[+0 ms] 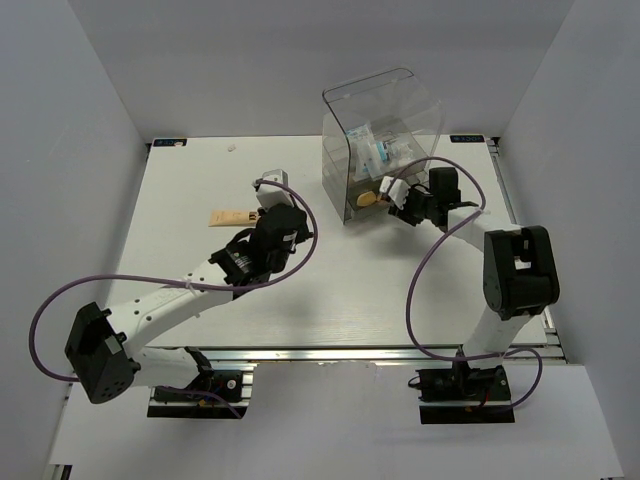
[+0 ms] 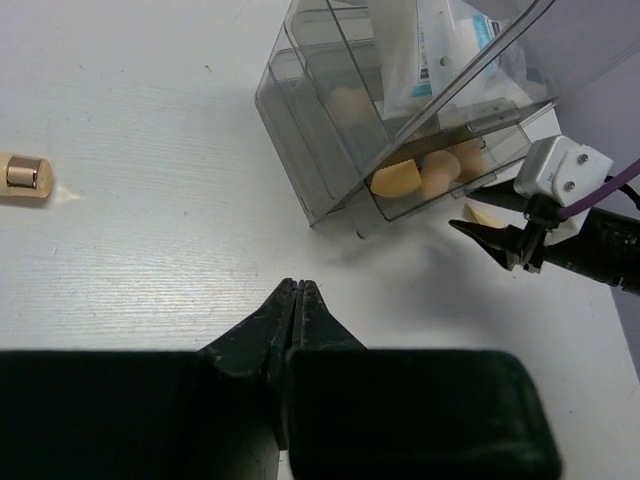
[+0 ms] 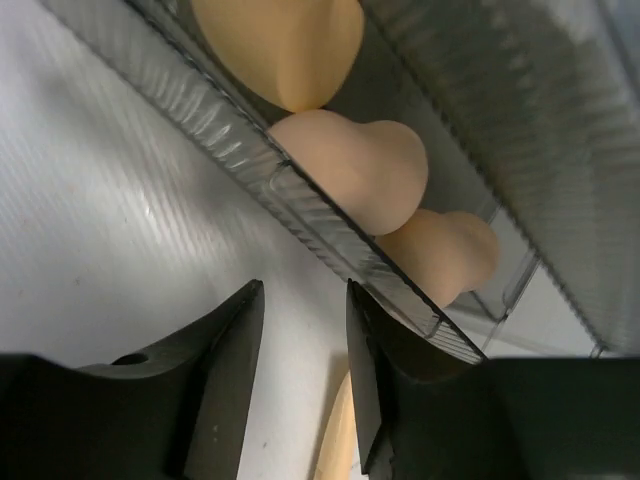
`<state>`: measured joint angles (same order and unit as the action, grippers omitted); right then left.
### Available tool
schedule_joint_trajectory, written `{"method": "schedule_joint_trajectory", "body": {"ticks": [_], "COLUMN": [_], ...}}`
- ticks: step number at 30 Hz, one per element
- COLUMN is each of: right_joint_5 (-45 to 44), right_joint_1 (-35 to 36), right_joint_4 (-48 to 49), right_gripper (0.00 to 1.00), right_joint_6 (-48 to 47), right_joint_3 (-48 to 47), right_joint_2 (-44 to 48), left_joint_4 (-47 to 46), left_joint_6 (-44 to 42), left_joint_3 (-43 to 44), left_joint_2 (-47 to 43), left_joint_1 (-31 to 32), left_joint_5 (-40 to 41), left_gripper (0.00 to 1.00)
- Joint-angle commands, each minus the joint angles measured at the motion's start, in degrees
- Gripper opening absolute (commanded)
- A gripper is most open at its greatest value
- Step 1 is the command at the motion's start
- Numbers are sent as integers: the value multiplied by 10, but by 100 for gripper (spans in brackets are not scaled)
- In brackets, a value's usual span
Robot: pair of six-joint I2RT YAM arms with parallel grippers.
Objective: Organize the makeup
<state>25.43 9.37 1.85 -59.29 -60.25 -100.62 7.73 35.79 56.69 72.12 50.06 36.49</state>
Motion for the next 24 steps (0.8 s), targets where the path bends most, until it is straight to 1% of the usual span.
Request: {"method": "schedule_joint_trajectory", "body": {"ticks": [1, 8, 10, 13, 16, 17, 19, 20, 21, 23, 24], "right_joint_5": [-9, -23, -27, -29, -29, -27, -14, -10, -9, -8, -15], "right_joint_1": [18, 25, 26, 27, 26, 26, 25, 25, 25, 23, 22], "right_joint_4": [58, 61, 61, 66, 67, 67, 70, 73, 77, 92, 104], "right_gripper": [49, 64, 66, 72, 73, 72, 68, 59, 53, 21, 9], "right_joint_6": [-43, -45, -43, -33, -21, -16, 9, 24, 69, 133, 178], "right_joint_3": [-33, -70, -79, -79, -72, -68, -47, -38, -30, -8, 1], "right_joint_2": [-12, -38, -44, -45, -40, -35, -13, -5, 11, 25, 32], "left_joint_4": [4, 4, 3, 3, 3, 3, 2, 3, 2, 1, -1], "left_joint_6": [9, 13, 13, 14, 15, 16, 17, 18, 21, 24, 25], "left_joint_3": [-12, -19, -19, -21, -24, -25, -26, -29, -30, -34, -38], "left_joint_2": [-28, -30, -29, -29, -29, -29, -31, -33, -35, -40, -41], "left_joint_1": [-3, -7, -8, -10, -11, -11, -12, -12, -12, -13, -13], "left_joint_5": [4, 4, 2, 1, 0, 0, 1, 2, 3, 5, 5], "left_gripper": [13, 15, 15, 15, 15, 15, 14, 14, 12, 10, 9]}}
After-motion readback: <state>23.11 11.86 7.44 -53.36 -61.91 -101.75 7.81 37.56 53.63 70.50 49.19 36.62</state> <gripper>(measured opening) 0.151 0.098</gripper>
